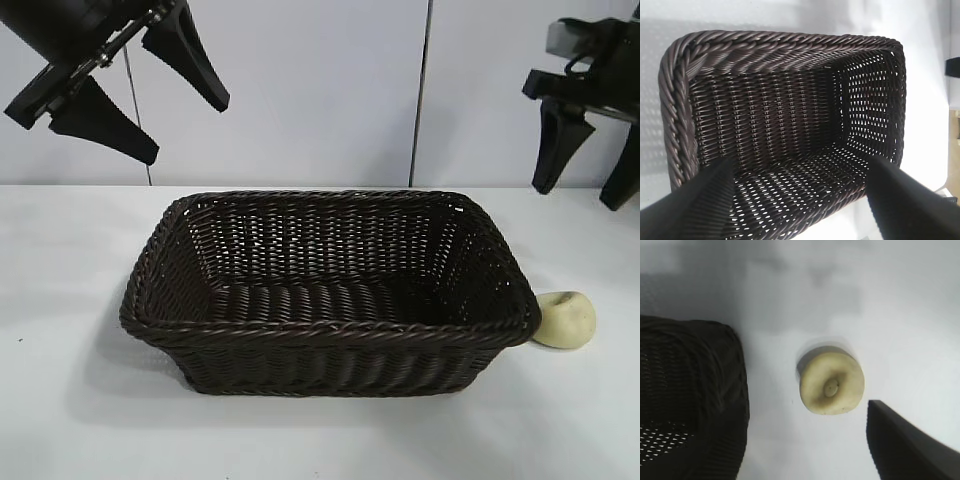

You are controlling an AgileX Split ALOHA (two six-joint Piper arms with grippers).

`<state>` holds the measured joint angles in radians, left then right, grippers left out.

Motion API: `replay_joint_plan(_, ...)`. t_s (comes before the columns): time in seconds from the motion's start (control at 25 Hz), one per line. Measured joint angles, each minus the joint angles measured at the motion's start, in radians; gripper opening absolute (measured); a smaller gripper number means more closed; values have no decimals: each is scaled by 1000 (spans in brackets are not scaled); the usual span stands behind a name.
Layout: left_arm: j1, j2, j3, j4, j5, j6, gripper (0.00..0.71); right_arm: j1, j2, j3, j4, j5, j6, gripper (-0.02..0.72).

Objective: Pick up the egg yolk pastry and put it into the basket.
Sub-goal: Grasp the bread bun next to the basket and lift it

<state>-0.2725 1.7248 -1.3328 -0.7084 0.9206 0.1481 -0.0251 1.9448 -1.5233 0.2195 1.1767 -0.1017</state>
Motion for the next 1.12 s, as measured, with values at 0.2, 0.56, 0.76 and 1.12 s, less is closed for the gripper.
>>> replay_joint_plan(0.2,0,0,0,0,1,0,535,0,18,91,0,-52,0,495)
replay_joint_plan(0.56,0,0,0,0,2,0,535,0,73,161,-4,-182,1,495)
replay_joint_plan(0.76,0,0,0,0,3,0,535,0,110,161,-5,-219,23,495)
replay_joint_plan(1.12,0,0,0,0,3,0,535,0,151,161,11,-218,24,307)
